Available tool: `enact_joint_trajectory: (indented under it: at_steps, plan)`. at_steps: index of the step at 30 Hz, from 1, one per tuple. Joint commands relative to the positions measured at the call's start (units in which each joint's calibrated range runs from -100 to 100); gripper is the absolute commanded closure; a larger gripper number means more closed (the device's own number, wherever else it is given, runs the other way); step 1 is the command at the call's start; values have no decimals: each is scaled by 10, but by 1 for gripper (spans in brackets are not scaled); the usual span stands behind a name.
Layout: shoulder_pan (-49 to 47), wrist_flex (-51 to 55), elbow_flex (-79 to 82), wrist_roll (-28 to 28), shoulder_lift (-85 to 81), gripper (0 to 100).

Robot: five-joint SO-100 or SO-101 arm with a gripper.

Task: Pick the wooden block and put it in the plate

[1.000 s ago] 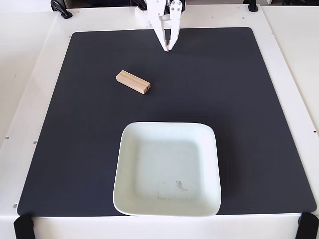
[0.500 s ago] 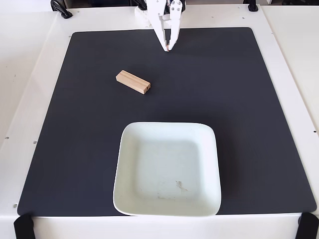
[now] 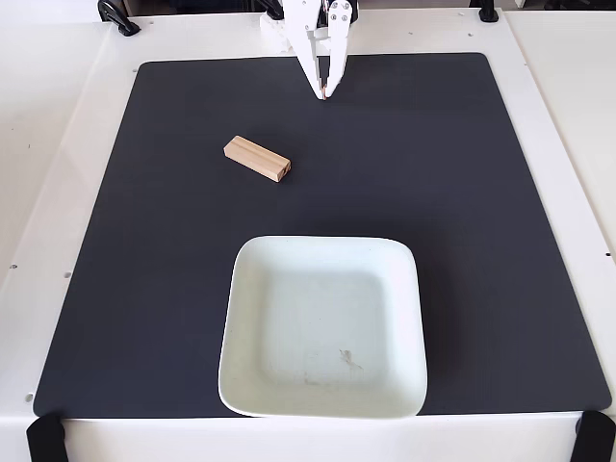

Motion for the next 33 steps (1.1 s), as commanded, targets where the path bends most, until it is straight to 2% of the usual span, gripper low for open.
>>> enact_joint_trajectory:
  at_steps: [1,22,33]
  plan:
    - [0,2,2,-1,-1,99]
    - [9,2,2,-2,-1,99]
    - [-38,16,-10,1,0,99]
